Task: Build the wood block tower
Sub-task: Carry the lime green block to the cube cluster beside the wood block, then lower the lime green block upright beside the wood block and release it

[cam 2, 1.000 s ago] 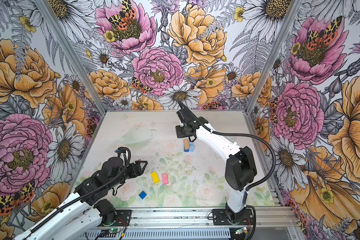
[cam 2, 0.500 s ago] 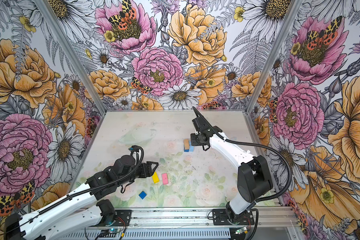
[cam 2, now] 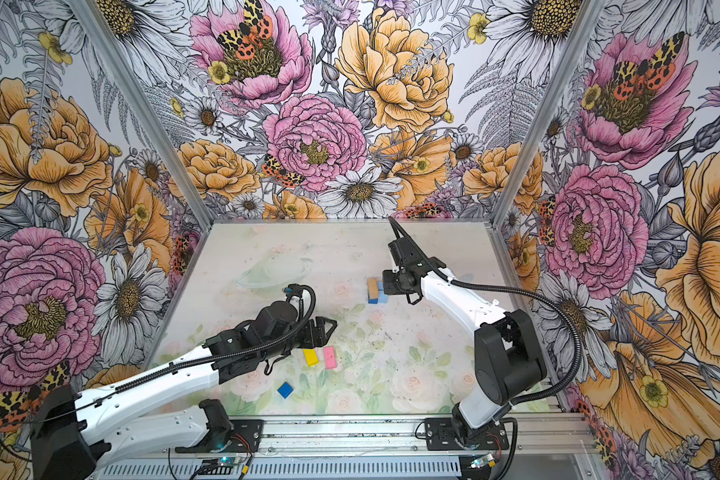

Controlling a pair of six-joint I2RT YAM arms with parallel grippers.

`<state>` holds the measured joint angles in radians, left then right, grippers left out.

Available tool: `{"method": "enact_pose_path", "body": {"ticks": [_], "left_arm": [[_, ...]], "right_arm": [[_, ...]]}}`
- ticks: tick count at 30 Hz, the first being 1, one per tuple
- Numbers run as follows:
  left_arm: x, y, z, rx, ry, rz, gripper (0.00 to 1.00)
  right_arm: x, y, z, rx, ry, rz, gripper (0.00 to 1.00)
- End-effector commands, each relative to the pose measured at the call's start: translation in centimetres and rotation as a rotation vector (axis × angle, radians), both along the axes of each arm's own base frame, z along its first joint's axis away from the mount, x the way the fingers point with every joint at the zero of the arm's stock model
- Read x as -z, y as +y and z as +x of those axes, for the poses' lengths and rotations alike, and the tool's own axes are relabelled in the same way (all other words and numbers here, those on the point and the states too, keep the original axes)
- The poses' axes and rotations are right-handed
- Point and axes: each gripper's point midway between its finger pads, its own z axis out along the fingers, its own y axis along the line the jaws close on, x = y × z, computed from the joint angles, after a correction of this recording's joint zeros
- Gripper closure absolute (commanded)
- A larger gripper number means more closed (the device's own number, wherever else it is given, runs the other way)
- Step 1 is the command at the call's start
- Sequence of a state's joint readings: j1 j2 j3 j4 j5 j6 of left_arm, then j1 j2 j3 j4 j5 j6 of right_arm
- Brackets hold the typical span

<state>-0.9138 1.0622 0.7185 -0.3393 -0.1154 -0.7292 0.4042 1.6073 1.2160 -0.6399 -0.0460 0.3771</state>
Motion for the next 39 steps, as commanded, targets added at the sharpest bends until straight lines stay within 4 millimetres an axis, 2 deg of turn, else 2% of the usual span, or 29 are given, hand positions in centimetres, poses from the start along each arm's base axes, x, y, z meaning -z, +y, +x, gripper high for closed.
{"method": "enact_pose_path", "body": {"ticks": [1,19,39], "left_arm": [[-2.1,-1.3,0.6,0.030,-0.050,-0.037,0.19],[-1.6,-1.2,1.0,0.030,-0.042,-0.019,0.19],[-1.4,-0.4,1.1,0.013,-0.041,-0.019,0.19]], "right_arm": [[0.7,0.7,1.1,-0.006,-0.004,0.025,0.78],[3.1,1.6,2.6,-0.014,0.039,0.035,0.78],[4.1,2.2,3.6,-0.009,0.058,0.044,0.78]]}}
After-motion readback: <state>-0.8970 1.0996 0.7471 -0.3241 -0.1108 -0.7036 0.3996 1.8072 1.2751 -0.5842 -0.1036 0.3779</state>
